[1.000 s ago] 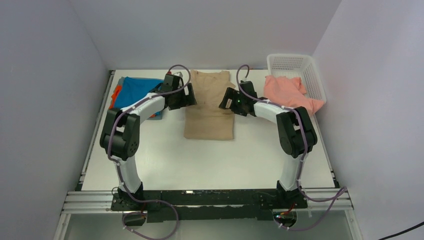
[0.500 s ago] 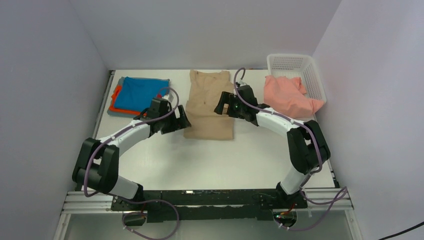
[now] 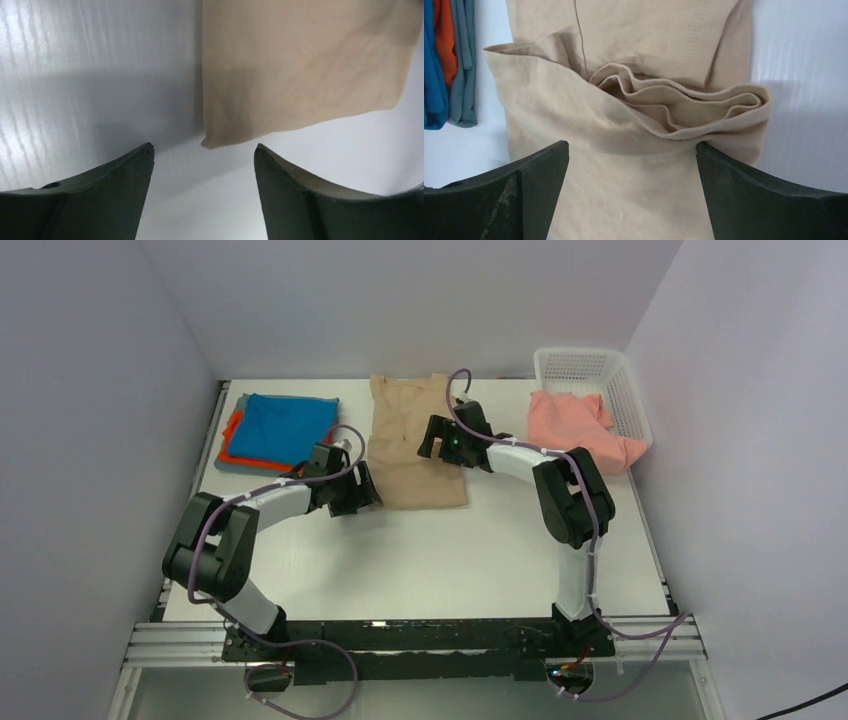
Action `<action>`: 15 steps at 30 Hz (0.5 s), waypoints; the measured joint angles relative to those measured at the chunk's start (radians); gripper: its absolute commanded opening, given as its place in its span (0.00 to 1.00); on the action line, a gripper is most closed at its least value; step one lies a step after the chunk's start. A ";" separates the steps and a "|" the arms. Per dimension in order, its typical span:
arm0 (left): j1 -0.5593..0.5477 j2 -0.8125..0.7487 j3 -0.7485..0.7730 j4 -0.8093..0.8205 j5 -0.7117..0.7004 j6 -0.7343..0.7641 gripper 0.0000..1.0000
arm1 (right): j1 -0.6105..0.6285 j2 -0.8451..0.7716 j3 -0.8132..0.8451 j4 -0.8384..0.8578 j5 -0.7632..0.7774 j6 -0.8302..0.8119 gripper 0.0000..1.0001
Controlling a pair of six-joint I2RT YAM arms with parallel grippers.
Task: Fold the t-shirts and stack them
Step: Fold the folded rectangular tshirt in 1/3 of the way
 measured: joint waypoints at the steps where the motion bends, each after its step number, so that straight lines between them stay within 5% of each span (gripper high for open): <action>1: 0.000 0.015 0.006 0.011 0.001 0.000 0.69 | 0.000 0.000 0.002 0.000 0.003 0.002 1.00; 8: -0.002 0.090 0.033 0.093 0.023 -0.024 0.45 | 0.000 -0.024 -0.013 -0.001 0.011 0.001 1.00; 15: -0.048 0.151 0.074 0.100 0.007 -0.041 0.00 | 0.000 -0.034 -0.007 0.018 -0.028 0.001 1.00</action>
